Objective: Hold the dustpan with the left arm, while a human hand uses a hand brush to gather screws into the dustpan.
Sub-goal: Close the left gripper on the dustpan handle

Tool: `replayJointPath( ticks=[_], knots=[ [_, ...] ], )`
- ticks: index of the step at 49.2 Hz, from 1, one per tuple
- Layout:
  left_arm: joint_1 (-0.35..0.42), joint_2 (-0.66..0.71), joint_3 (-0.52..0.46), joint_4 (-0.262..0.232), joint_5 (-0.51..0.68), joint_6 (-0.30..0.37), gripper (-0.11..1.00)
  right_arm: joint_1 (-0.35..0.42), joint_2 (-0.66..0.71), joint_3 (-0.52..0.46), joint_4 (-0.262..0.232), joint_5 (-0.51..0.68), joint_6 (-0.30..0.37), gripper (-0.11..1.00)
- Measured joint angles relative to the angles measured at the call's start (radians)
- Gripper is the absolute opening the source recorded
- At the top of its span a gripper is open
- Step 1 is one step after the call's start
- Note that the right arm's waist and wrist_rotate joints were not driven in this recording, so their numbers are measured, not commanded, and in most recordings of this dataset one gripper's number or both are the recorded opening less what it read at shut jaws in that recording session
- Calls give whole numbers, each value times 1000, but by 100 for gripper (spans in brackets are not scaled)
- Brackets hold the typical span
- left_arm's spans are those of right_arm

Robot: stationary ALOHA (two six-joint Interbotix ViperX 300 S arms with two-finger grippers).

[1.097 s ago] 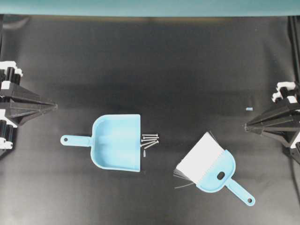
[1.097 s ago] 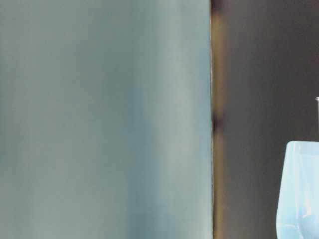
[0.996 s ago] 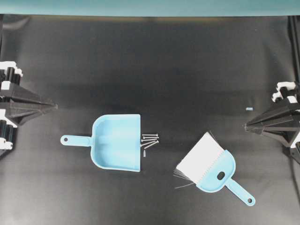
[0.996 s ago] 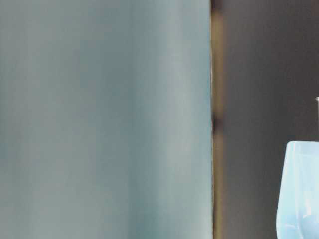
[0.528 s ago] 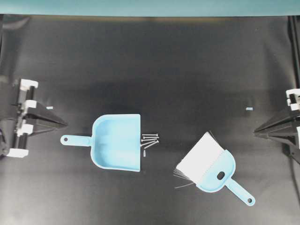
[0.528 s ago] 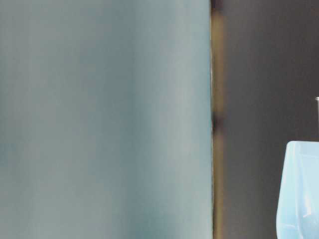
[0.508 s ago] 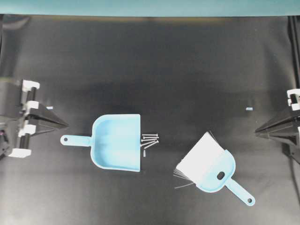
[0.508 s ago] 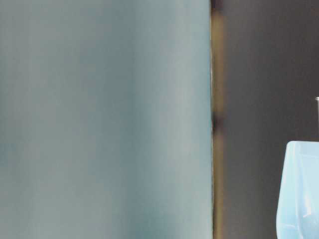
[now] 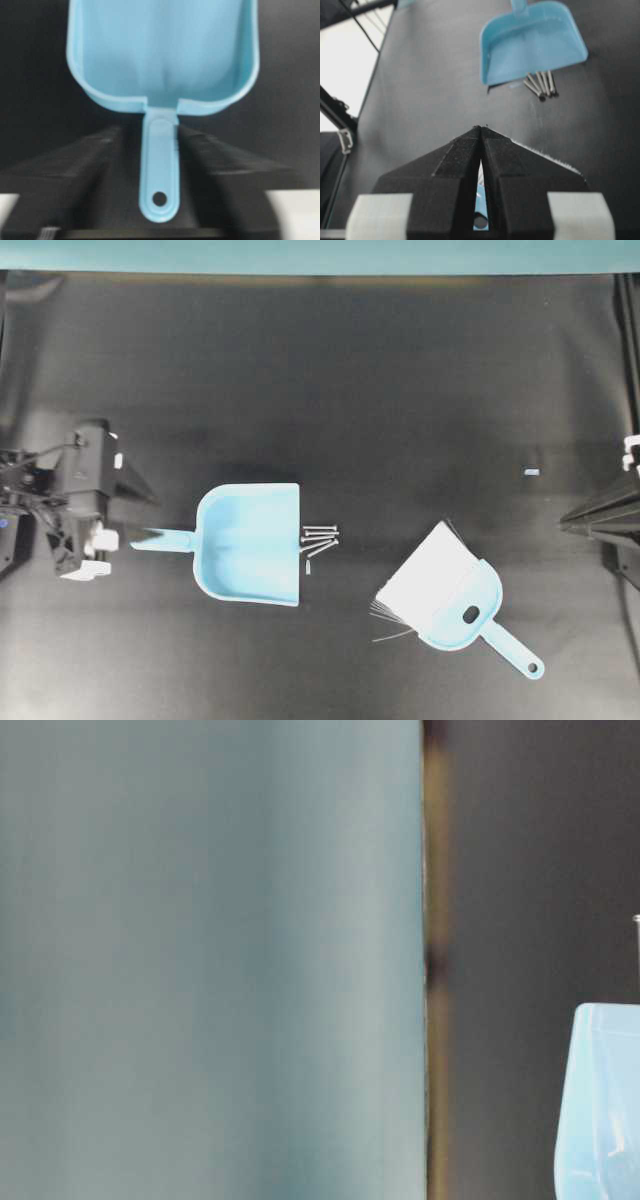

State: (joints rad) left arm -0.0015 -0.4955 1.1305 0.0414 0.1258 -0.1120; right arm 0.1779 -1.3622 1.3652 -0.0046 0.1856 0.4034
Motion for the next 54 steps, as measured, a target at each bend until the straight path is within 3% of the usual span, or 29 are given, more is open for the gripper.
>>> replayJointPath(
  ticks=[4, 7, 20, 54],
  knots=[
    [-2, 34, 6, 0, -35, 0, 84, 0, -40, -12, -2, 25, 0, 0],
    [-2, 67, 9, 2, -57, 2, 89, 0, -66, -15, -2, 58, 2, 0],
    [-8, 230, -9, 2, -83, 2, 89, 0, -115, -2, -5, 201, 0, 0],
    [-9, 411, -98, 2, -132, 34, 86, 0, -121, 0, 20, 206, 2, 0]
  ],
)
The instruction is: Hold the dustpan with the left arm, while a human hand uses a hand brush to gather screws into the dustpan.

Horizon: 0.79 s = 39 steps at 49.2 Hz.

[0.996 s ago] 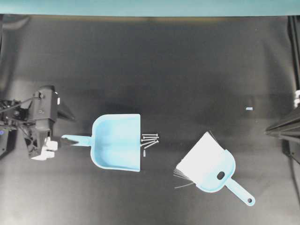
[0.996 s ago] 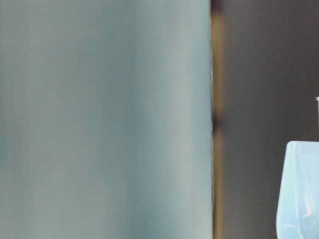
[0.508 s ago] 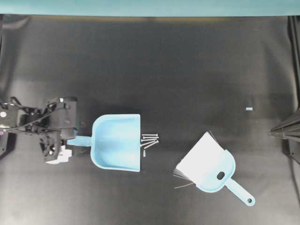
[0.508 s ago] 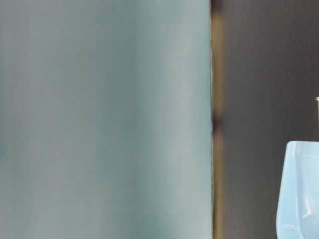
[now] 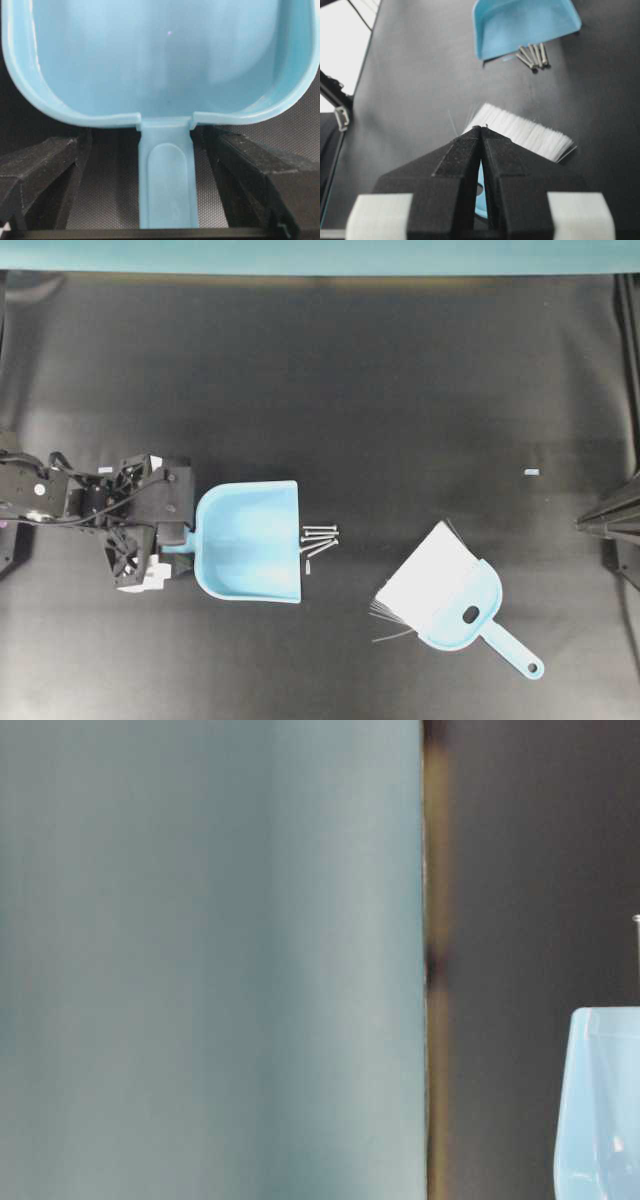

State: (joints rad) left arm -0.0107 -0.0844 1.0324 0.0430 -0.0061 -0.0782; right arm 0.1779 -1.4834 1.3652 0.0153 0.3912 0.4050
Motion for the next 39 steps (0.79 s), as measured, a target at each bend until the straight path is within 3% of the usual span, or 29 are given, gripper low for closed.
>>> replayJointPath(
  ticks=[6, 14, 39],
  knots=[
    [-2, 3, -5, 0, -2, 0, 73, 0, 0, 0, 0, 2, -2, 0],
    [-6, 2, -5, -2, -5, -5, 30, 0, 0, 0, 0, 2, -2, 0],
    [-18, -64, 3, 0, -5, -2, 30, 0, -14, 0, 0, 21, 0, 0]
  ],
)
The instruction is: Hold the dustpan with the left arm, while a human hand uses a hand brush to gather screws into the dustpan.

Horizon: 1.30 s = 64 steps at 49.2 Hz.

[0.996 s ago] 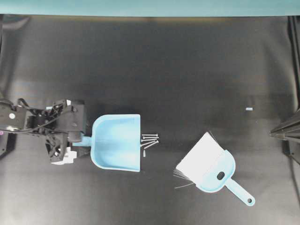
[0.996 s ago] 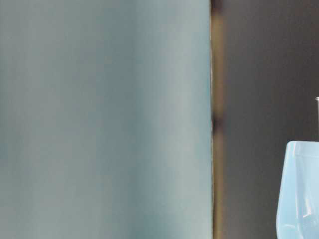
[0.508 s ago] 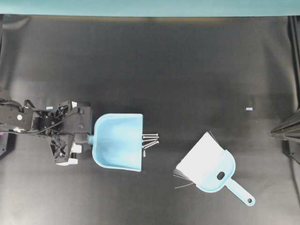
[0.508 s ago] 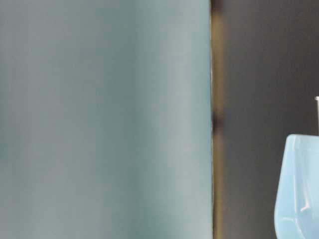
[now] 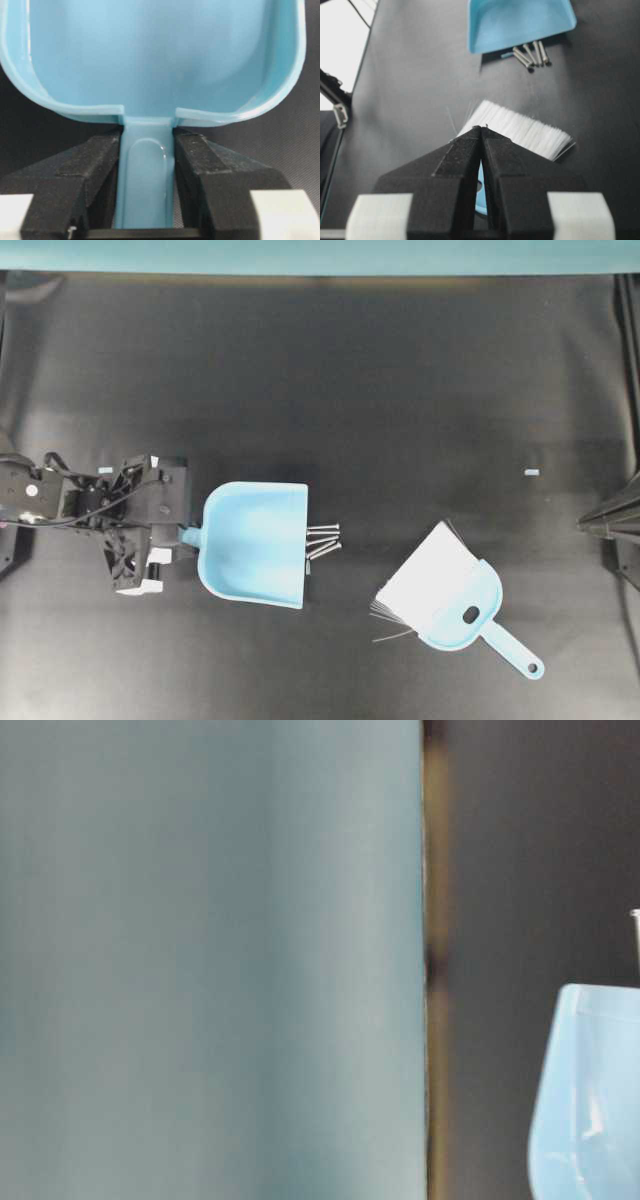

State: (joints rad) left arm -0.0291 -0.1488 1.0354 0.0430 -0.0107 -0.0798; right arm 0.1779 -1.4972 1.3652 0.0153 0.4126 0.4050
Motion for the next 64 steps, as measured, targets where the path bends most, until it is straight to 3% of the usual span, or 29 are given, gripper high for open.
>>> replayJointPath(
  ticks=[13, 28, 36, 52, 64],
  knots=[
    [2, -91, 15, -2, 17, 0, 30, 0, 0, 0, 0, 2, -2, 0],
    [3, -153, -54, -2, 316, -3, 30, 0, -2, 0, 0, 2, -2, 0],
    [15, -207, -63, 0, 403, -8, 30, 0, -2, 0, 0, 0, 0, 0],
    [15, -222, 26, 0, 281, -60, 30, 0, -2, 0, 0, 0, -2, 0],
    [25, -209, 48, 0, 272, -71, 30, 0, -2, 0, 0, 2, -2, 0]
  ],
)
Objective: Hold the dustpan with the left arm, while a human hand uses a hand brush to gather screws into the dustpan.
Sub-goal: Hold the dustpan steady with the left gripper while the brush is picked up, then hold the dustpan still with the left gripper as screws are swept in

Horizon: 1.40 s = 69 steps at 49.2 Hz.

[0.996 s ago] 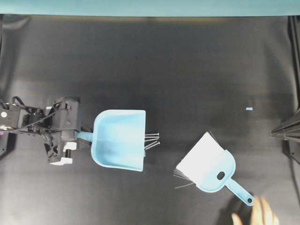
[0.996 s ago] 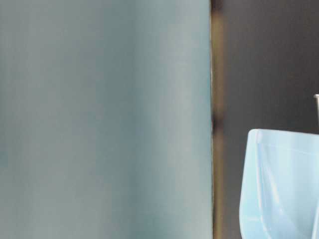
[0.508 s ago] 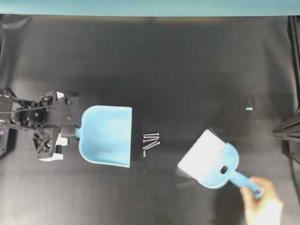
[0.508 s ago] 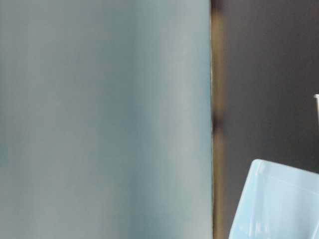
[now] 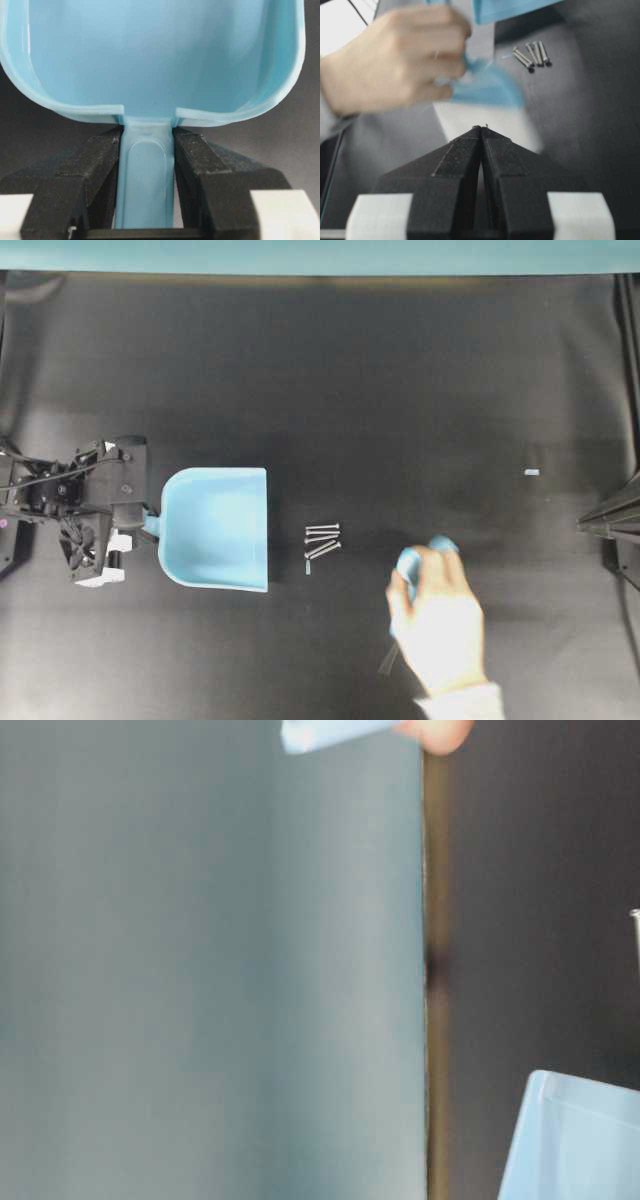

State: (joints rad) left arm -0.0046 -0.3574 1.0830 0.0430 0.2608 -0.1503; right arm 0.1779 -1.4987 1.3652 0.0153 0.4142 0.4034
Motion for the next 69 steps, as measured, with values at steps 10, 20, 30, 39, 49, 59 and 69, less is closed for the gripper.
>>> replayJointPath(
  ticks=[10, 20, 30, 39, 49, 59, 69],
  knots=[
    [9, 71, 0, 0, -3, 25, 30, 0, 0, 0, 0, 0, 0, 0],
    [35, 140, -8, 0, -28, 67, 30, 0, 0, -2, 0, -2, 0, 0],
    [46, 161, -28, 0, -34, 103, 30, 0, 0, 0, 0, 0, 2, 0],
    [69, 183, -60, 0, -31, 140, 30, 0, 0, -2, 0, 0, 2, 0],
    [78, 227, -130, -2, 6, 147, 30, 0, 0, 0, 0, 0, 2, 0],
    [80, 264, -152, 0, 12, 150, 30, 0, -2, 0, 0, 0, 0, 0],
    [80, 288, -135, 0, -104, 150, 30, 0, 0, 0, 0, -2, 0, 0]
  ],
)
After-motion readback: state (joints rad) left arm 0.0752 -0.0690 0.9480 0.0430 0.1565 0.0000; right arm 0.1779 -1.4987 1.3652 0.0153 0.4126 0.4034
